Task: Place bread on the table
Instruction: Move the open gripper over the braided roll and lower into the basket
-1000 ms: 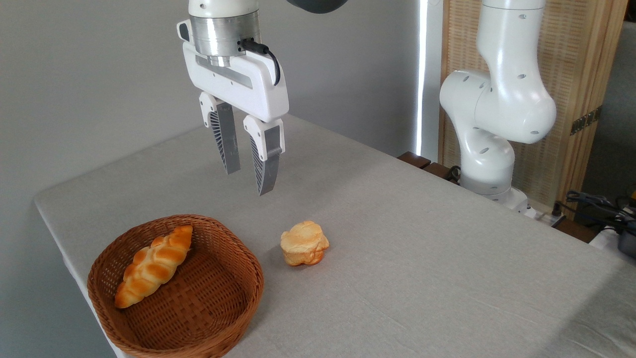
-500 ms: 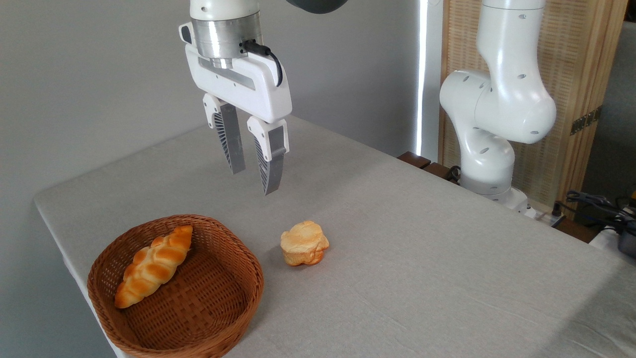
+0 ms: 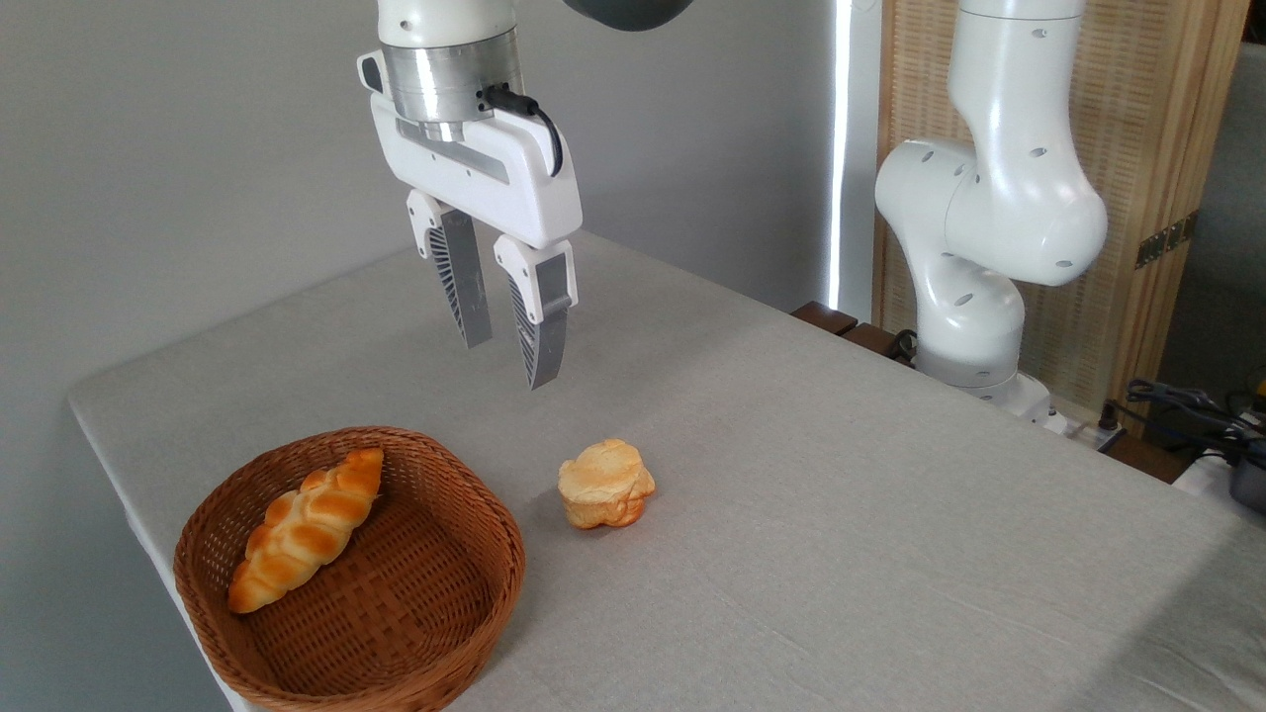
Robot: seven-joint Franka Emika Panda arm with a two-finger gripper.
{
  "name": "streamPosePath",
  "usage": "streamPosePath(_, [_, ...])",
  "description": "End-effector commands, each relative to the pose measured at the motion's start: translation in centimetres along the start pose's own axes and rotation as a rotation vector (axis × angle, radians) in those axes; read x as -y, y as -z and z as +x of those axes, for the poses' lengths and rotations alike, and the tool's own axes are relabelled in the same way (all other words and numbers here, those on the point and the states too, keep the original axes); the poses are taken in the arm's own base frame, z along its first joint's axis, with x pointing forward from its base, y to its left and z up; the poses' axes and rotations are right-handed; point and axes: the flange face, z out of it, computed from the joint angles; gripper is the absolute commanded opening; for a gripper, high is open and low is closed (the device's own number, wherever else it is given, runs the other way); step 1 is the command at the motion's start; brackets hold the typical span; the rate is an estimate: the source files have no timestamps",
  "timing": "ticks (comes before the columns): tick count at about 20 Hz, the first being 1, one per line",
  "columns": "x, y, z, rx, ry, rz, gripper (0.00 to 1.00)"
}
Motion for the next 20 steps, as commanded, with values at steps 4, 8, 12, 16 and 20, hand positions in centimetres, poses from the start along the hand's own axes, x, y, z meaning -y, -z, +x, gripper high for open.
streamPosePath(4, [-0.2,-0.2,1.5,-0.070,0.093,-0.009,1.00])
streamPosePath(8, [0.8,-0.7,3.1,-0.162,0.223,0.014,1.00])
streamPosePath(12, [1.3,-1.8,5.3,-0.247,0.325,0.040,1.00])
streamPosePath(16, [2.4,-3.2,6.9,-0.325,0.398,0.058,1.00])
streamPosePath(20, [1.6,-6.6,9.6,-0.349,0.373,0.054,1.00])
